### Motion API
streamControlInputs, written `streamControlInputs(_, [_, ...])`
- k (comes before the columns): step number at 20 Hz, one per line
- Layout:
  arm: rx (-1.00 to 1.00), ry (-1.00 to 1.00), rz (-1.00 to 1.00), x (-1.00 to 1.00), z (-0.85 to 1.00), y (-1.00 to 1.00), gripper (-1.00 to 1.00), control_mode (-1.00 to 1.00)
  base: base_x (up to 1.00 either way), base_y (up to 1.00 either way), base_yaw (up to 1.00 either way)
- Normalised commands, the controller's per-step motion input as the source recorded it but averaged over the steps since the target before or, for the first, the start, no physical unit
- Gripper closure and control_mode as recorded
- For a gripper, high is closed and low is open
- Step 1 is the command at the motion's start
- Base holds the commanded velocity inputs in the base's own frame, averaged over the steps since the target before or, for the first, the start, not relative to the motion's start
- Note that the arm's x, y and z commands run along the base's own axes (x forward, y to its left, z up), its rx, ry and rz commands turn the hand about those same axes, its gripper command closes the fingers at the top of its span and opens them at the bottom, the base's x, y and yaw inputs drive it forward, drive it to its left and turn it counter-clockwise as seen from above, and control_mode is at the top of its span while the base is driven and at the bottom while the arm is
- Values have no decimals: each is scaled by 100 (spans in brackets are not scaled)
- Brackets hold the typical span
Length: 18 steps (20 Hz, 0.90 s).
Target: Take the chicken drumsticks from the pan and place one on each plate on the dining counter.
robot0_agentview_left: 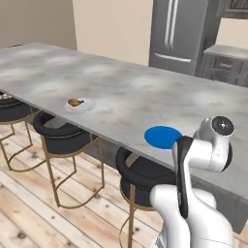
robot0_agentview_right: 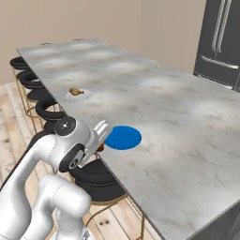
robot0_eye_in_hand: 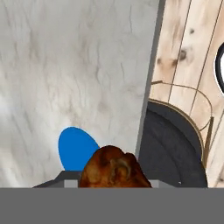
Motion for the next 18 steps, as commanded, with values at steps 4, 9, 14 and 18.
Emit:
streamControlInputs(4, [0, 0, -21, 49, 0, 0, 100, -100, 15, 0, -8])
streamControlInputs(9, [0, 0, -21, 84, 0, 0, 100, -100, 0, 0, 0])
streamControlInputs(14, [4, 6, -8, 81, 0, 0, 100, -100, 0, 0, 0])
streamControlInputs(18, [14, 29, 0, 71, 0, 0, 100, -100, 0, 0, 0])
